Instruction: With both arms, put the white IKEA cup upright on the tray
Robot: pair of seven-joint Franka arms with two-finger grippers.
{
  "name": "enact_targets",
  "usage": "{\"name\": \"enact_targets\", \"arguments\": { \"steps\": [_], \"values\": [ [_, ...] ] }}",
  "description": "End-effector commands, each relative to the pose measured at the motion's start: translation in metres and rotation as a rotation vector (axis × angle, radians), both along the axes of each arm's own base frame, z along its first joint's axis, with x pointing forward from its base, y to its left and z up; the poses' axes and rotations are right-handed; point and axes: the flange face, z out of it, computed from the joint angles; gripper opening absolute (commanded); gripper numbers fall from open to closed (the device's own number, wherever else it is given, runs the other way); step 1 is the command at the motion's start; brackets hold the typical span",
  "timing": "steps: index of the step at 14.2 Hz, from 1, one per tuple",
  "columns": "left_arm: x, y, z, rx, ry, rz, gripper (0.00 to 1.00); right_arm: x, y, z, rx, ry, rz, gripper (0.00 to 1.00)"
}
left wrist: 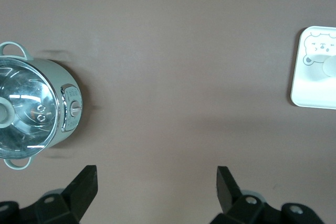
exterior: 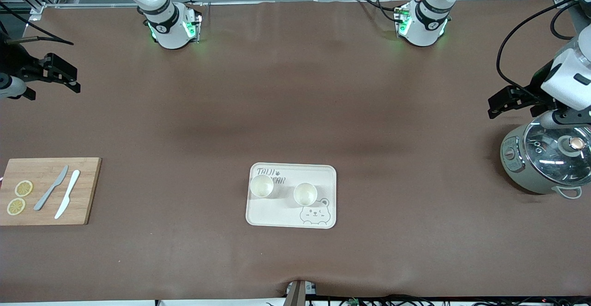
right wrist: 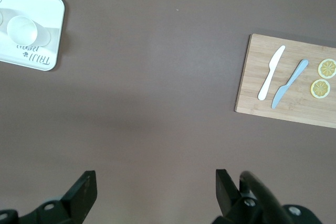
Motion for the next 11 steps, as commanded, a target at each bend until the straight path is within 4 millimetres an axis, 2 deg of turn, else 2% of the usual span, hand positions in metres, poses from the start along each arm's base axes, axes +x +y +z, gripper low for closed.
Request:
{"name": "enact_targets", "arguments": {
  "steps": [1,4,11],
  "values": [
    [-0.002,0.001,0.014,-0.017,-0.019,-0.006,1.0,-0.003,0.001,0.0,-0.014,0.005,0.0,1.0],
    [-0.004,0.017,0.018,-0.006,-0.025,0.018,1.0,-0.003,-0.001,-0.002,-0.009,0.01,-0.021,1.0],
    [0.0,0.023,0.013,-0.006,-0.018,0.023,1.0,-0.003,-0.01,-0.003,0.047,0.018,-0.066,1.0]
  ]
}}
